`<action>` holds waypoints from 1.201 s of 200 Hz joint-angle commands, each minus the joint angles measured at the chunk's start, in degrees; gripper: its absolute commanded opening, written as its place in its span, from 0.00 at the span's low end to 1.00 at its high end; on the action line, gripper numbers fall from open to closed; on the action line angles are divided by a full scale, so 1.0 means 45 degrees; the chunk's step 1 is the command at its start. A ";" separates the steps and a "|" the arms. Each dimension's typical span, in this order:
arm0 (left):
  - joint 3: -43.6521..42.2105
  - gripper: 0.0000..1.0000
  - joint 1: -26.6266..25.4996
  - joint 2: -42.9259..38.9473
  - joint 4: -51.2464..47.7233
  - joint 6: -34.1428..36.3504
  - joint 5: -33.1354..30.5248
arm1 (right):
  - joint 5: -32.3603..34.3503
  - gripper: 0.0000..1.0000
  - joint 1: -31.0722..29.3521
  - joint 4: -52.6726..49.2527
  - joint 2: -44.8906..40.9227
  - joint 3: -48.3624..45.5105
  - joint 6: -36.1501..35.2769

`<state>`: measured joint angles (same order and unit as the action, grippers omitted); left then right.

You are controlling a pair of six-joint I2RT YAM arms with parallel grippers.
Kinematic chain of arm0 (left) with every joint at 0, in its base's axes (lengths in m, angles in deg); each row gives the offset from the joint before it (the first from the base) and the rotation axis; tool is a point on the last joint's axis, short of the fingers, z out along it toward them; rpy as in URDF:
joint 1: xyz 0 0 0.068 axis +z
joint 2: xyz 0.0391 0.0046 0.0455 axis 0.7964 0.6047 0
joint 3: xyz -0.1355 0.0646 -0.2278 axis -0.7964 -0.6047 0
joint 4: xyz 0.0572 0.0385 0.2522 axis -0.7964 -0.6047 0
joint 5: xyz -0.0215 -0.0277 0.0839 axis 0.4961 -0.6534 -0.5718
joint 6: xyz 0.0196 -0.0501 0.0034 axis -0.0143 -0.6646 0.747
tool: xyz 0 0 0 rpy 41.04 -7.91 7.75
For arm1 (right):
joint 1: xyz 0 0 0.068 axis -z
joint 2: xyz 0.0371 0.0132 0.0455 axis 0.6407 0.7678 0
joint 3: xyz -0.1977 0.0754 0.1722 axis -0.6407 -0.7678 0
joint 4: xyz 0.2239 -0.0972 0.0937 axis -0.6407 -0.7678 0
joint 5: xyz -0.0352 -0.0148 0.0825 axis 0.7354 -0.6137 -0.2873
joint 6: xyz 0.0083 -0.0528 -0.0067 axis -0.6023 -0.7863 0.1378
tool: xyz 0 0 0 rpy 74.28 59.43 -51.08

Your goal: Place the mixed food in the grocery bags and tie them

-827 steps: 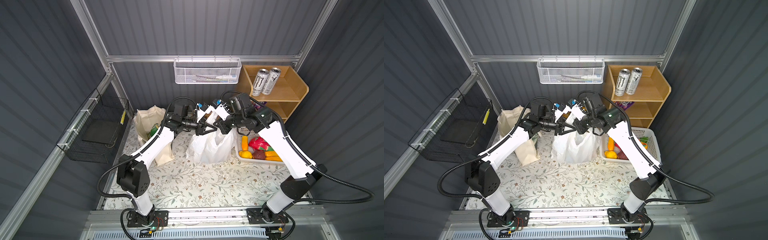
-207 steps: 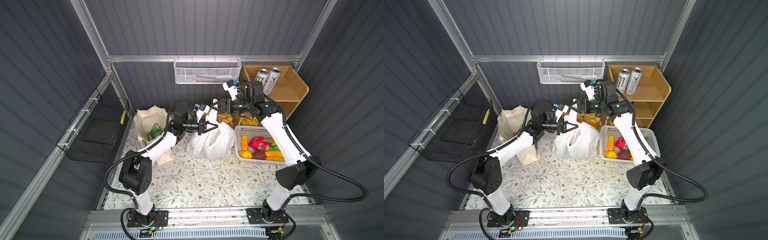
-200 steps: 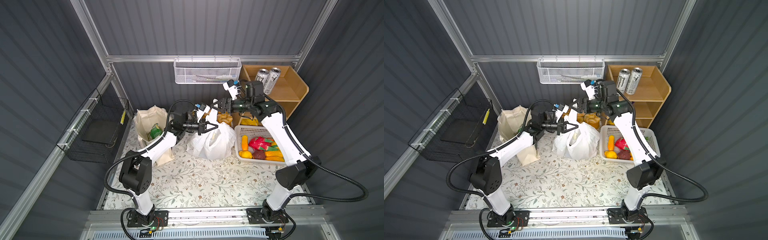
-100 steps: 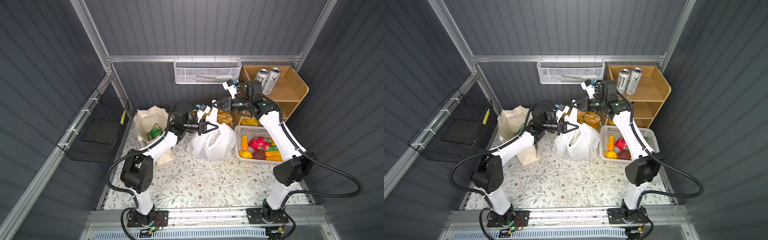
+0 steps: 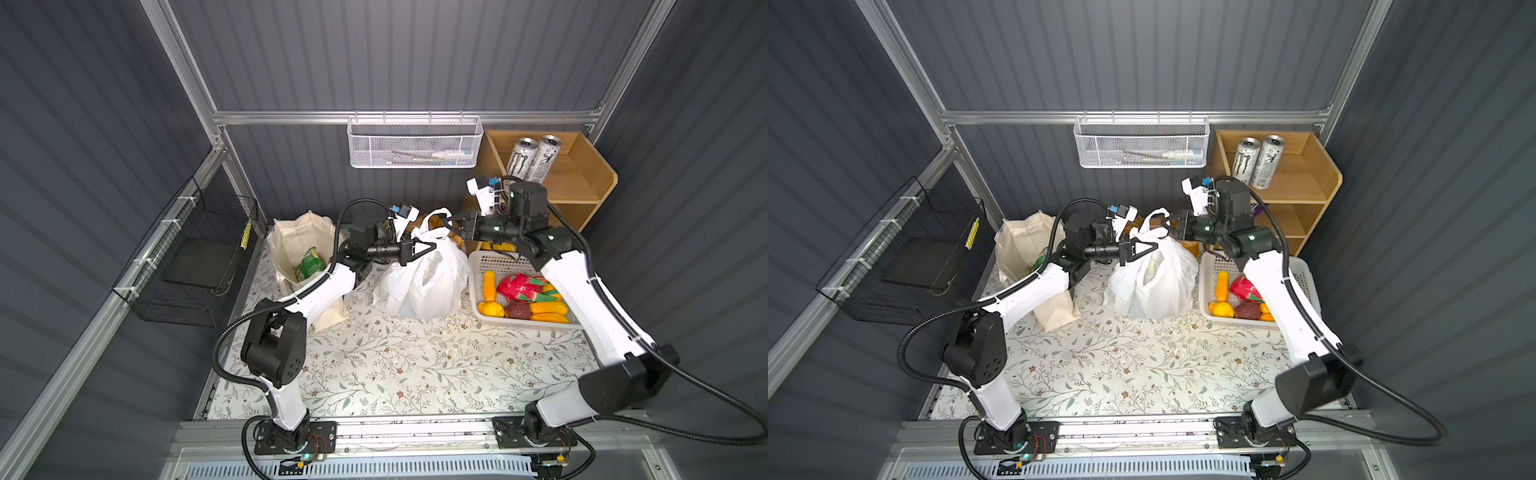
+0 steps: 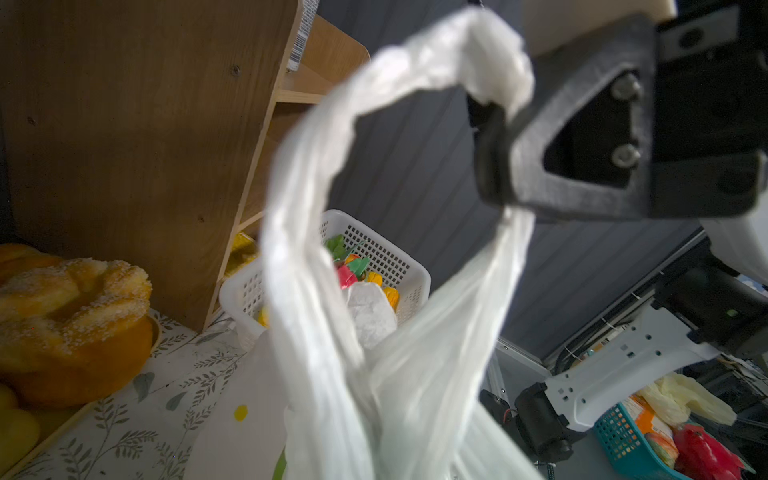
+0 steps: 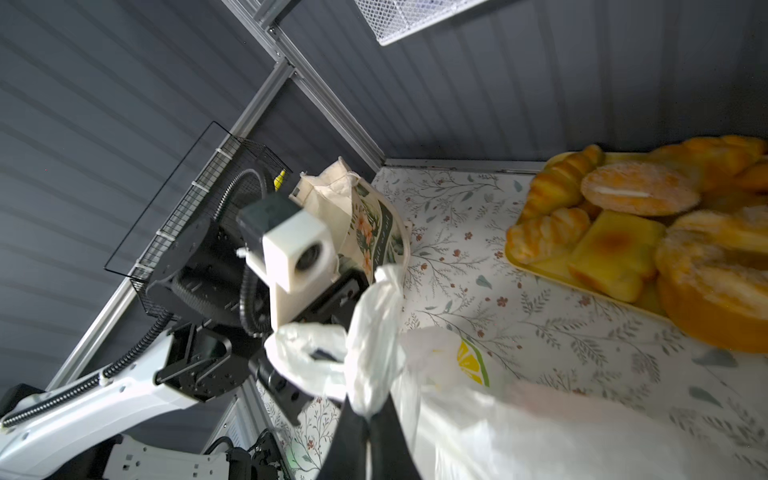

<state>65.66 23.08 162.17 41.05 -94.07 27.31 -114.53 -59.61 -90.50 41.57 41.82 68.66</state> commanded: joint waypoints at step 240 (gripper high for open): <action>0.0417 0.00 0.0158 0.0029 -0.0233 -0.0177 0.0322 | 0.1186 0.71 -0.0142 -0.4308 0.3080 0.6194 -0.2189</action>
<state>65.68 23.97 162.19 40.57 -95.54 27.07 -105.74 -60.25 -103.73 52.56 65.79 60.32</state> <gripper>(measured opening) 0.048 0.724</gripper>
